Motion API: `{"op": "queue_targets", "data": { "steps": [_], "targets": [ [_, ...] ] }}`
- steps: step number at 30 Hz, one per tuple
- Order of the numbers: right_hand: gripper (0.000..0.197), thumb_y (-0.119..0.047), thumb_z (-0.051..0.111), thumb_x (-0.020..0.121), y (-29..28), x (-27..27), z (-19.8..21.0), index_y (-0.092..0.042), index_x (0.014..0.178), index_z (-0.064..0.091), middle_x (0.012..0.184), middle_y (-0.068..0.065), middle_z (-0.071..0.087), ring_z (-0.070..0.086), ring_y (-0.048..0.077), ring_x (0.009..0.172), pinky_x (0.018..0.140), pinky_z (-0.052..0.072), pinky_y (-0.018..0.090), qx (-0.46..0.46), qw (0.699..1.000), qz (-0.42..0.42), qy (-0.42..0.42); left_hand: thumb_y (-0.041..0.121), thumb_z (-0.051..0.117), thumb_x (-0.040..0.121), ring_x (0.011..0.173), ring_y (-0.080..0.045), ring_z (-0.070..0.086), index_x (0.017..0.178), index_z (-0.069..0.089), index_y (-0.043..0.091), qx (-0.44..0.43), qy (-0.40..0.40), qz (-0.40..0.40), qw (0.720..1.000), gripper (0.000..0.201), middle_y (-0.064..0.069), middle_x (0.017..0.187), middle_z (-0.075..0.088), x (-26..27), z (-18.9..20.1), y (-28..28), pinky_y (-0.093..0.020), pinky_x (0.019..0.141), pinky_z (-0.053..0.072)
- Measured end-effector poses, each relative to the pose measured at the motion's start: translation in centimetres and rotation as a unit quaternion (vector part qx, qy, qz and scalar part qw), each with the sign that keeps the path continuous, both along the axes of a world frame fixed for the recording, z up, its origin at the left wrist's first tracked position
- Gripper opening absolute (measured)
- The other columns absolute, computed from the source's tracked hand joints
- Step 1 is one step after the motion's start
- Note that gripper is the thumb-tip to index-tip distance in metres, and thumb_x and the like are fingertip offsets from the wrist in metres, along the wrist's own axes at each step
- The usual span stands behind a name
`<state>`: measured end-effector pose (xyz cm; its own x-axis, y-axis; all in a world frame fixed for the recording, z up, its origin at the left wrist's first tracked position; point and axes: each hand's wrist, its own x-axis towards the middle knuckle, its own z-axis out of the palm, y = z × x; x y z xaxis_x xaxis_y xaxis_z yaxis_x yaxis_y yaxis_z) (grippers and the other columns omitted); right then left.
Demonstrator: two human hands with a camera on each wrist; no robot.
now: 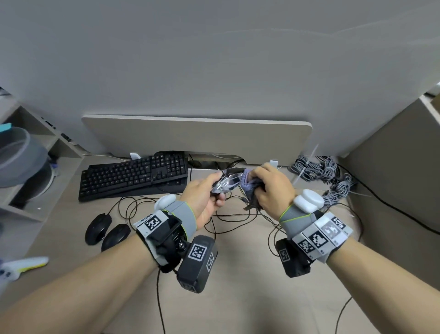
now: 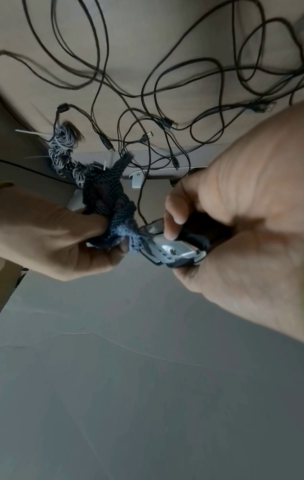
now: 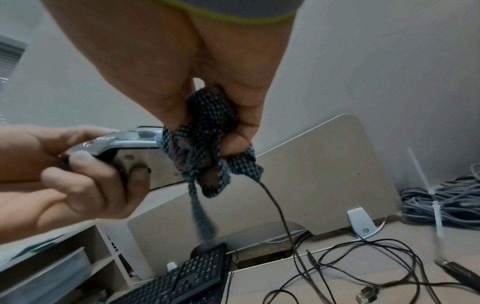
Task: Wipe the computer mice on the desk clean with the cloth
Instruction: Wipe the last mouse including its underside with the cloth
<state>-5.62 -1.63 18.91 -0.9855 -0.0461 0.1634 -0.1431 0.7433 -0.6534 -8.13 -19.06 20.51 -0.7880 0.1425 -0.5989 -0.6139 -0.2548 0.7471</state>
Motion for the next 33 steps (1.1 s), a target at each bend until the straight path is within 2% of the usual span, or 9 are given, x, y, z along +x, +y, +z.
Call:
{"op": "queue_targets", "data": {
  "steps": [3, 5, 11, 15, 18, 23, 26, 30, 33],
  "targets": [
    [0.028, 0.003, 0.048, 0.061, 0.6, -0.7, -0.3, -0.009, 0.082, 0.060, 0.083, 0.006, 0.053, 0.054, 0.030, 0.079, 0.062, 0.030, 0.026, 0.016, 1.000, -0.017, -0.010, 0.018, 0.058, 0.096, 0.051, -0.014, 0.046, 0.094, 0.059, -0.001, -0.011, 0.004, -0.019, 1.000, 0.019, -0.013, 0.075, 0.057, 0.1, 0.2, 0.0, -0.021, 0.041, 0.034],
    [0.028, -0.004, 0.046, 0.061, 0.7, -0.7, -0.4, -0.009, 0.085, 0.059, 0.083, 0.009, 0.055, 0.053, 0.030, 0.078, 0.062, 0.033, 0.030, 0.027, 0.999, -0.036, 0.005, 0.018, 0.057, 0.096, 0.049, -0.013, 0.045, 0.092, 0.059, -0.001, -0.010, 0.002, -0.021, 1.000, 0.019, -0.013, 0.074, 0.056, 0.1, 0.3, 0.0, -0.021, 0.040, 0.034],
    [0.029, -0.004, 0.045, 0.058, -0.1, -0.1, 0.2, -0.011, 0.083, 0.057, 0.081, 0.003, 0.054, 0.050, 0.023, 0.075, 0.064, 0.027, 0.018, 0.006, 0.999, 0.010, 0.045, 0.017, 0.056, 0.096, 0.050, -0.014, 0.046, 0.088, 0.058, 0.002, -0.006, 0.025, -0.014, 1.000, 0.017, -0.011, 0.075, 0.056, 0.0, 0.9, -0.3, -0.021, 0.043, 0.035],
    [0.028, 0.002, 0.049, 0.061, 0.2, -0.1, 0.3, -0.012, 0.084, 0.057, 0.081, -0.001, 0.056, 0.048, 0.013, 0.075, 0.066, 0.030, 0.010, -0.045, 0.997, -0.027, 0.057, 0.015, 0.053, 0.097, 0.053, -0.019, 0.055, 0.091, 0.057, 0.002, -0.029, 0.036, -0.033, 0.998, 0.015, -0.014, 0.073, 0.060, 0.6, 0.8, 0.0, -0.025, 0.048, 0.046],
    [0.029, 0.004, 0.051, 0.062, 0.0, 0.1, 0.4, -0.012, 0.086, 0.056, 0.080, -0.004, 0.057, 0.047, 0.010, 0.073, 0.068, 0.029, 0.002, -0.047, 0.996, -0.029, 0.062, 0.015, 0.049, 0.098, 0.055, -0.021, 0.056, 0.092, 0.057, 0.005, -0.051, 0.049, -0.040, 0.997, 0.015, -0.013, 0.074, 0.060, 0.5, 0.6, 0.0, -0.030, 0.052, 0.047],
    [0.028, -0.003, 0.049, 0.063, -0.4, 0.3, 0.8, -0.014, 0.088, 0.056, 0.081, -0.005, 0.058, 0.048, 0.010, 0.074, 0.068, 0.032, 0.015, -0.060, 0.995, -0.021, 0.071, 0.037, 0.050, 0.099, 0.071, -0.019, 0.061, 0.117, 0.058, 0.020, -0.129, 0.112, -0.114, 0.979, 0.025, -0.004, 0.088, 0.064, 0.4, 0.6, -0.2, -0.031, 0.061, 0.051],
    [0.028, -0.004, 0.048, 0.064, -1.1, 0.6, 1.5, -0.014, 0.089, 0.057, 0.082, -0.002, 0.061, 0.051, 0.011, 0.075, 0.069, 0.037, 0.019, -0.083, 0.993, -0.010, 0.081, 0.046, 0.054, 0.096, 0.074, -0.021, 0.064, 0.113, 0.063, 0.021, -0.158, 0.143, -0.154, 0.965, 0.032, -0.007, 0.094, 0.067, 0.5, 0.2, -0.1, -0.033, 0.064, 0.053],
    [0.030, -0.002, 0.048, 0.063, -1.6, 0.9, 1.6, -0.011, 0.089, 0.057, 0.084, 0.004, 0.060, 0.055, 0.020, 0.079, 0.073, 0.043, 0.027, -0.070, 0.995, 0.022, 0.073, 0.042, 0.048, 0.100, 0.071, -0.028, 0.060, 0.107, 0.068, 0.006, -0.097, 0.107, -0.129, 0.981, 0.042, -0.017, 0.088, 0.067, 0.5, 0.4, 0.4, -0.029, 0.055, 0.049],
    [0.031, -0.007, 0.045, 0.061, -0.8, 0.5, 1.2, -0.012, 0.089, 0.059, 0.084, 0.007, 0.063, 0.058, 0.027, 0.082, 0.073, 0.044, 0.032, -0.039, 0.998, -0.010, 0.053, 0.042, 0.048, 0.100, 0.072, -0.034, 0.062, 0.110, 0.066, -0.001, -0.063, 0.079, -0.123, 0.987, 0.048, -0.026, 0.091, 0.067, 0.4, 0.4, 0.3, -0.026, 0.051, 0.048]
  ]
}}
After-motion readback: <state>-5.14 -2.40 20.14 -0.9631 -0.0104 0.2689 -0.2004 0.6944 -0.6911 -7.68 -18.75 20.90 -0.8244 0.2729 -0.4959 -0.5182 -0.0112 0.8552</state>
